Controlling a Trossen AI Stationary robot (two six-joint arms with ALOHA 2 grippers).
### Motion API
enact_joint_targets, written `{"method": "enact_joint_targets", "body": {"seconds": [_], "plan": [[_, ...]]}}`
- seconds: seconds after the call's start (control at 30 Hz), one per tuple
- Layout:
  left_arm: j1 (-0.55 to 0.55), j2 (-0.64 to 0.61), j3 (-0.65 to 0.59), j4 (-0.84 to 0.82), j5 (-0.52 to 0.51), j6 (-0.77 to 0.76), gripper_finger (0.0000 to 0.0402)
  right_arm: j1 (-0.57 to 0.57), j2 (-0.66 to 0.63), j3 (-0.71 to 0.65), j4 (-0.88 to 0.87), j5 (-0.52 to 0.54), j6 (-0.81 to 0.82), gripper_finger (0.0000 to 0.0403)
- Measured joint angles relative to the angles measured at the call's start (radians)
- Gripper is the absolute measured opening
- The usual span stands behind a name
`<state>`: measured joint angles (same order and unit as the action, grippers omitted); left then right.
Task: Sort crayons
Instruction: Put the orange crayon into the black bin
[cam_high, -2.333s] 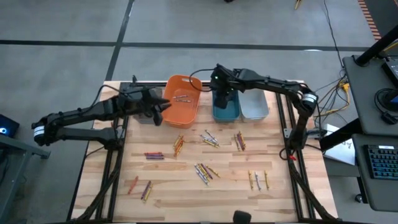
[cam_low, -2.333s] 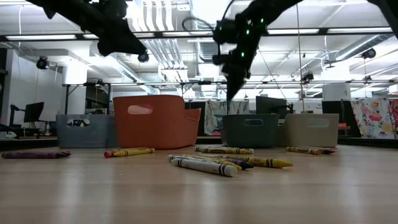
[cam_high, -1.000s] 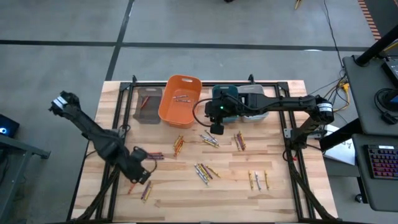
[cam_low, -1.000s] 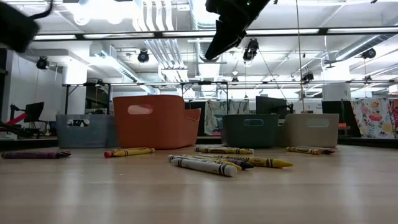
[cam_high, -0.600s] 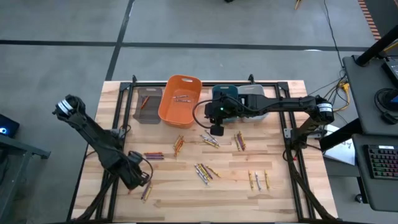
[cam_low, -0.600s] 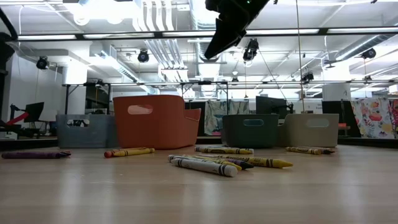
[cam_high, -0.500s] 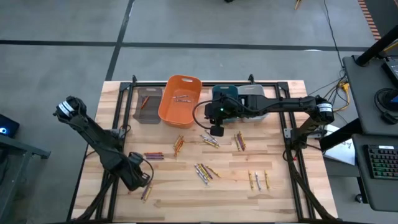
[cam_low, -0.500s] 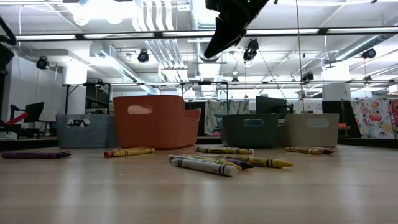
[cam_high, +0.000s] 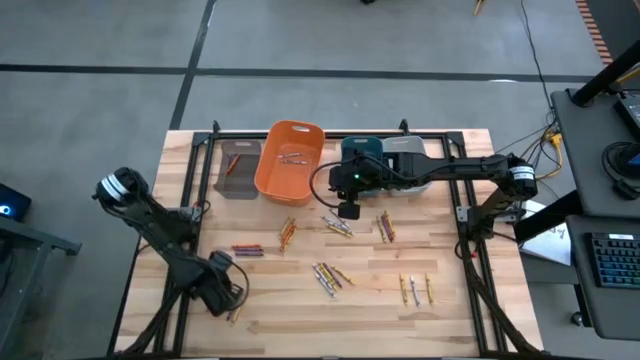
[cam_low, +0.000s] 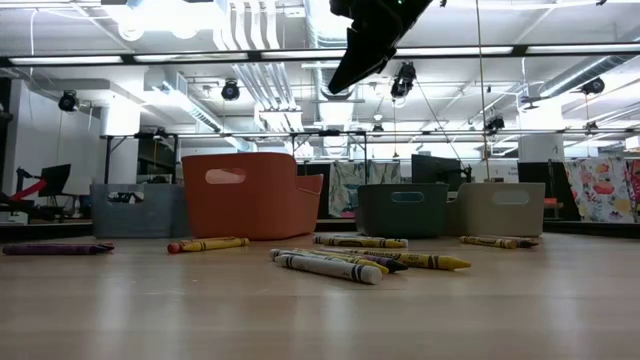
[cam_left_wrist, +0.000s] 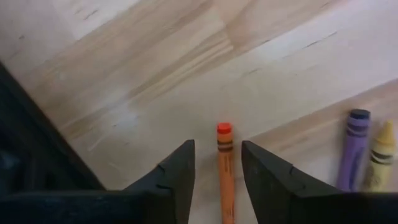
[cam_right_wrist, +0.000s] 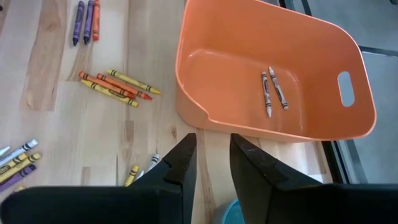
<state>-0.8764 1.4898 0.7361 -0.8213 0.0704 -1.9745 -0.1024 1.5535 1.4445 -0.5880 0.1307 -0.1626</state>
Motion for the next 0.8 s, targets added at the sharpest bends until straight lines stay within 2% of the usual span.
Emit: {"method": "enact_joint_targets", "body": {"seconds": [0.23, 0.43, 0.5, 0.7, 0.8], "plan": [[0.0, 0.043, 0.004, 0.022, 0.0, 0.025, 0.0079, 0.0, 0.0, 0.0, 0.0, 0.0, 0.008, 0.0088], [0.0, 0.045, 0.003, 0.026, 0.0, 0.028, 0.0021, 0.0, 0.0, 0.0, 0.002, 0.0, 0.005, 0.0089], [0.0, 0.028, 0.0, 0.026, 0.0, 0.031, 0.0007, 0.0, 0.0, 0.0, 0.001, 0.0, -0.002, 0.0086], [0.0, -0.072, 0.005, 0.016, 0.0, 0.021, 0.0003, 0.0, 0.0, 0.0, -0.005, 0.0, -0.006, 0.008], [0.002, -0.136, 0.032, 0.002, -0.061, 0.018, 0.0002, 0.0, 0.0, 0.0, -0.006, 0.0, -0.006, 0.0079]]}}
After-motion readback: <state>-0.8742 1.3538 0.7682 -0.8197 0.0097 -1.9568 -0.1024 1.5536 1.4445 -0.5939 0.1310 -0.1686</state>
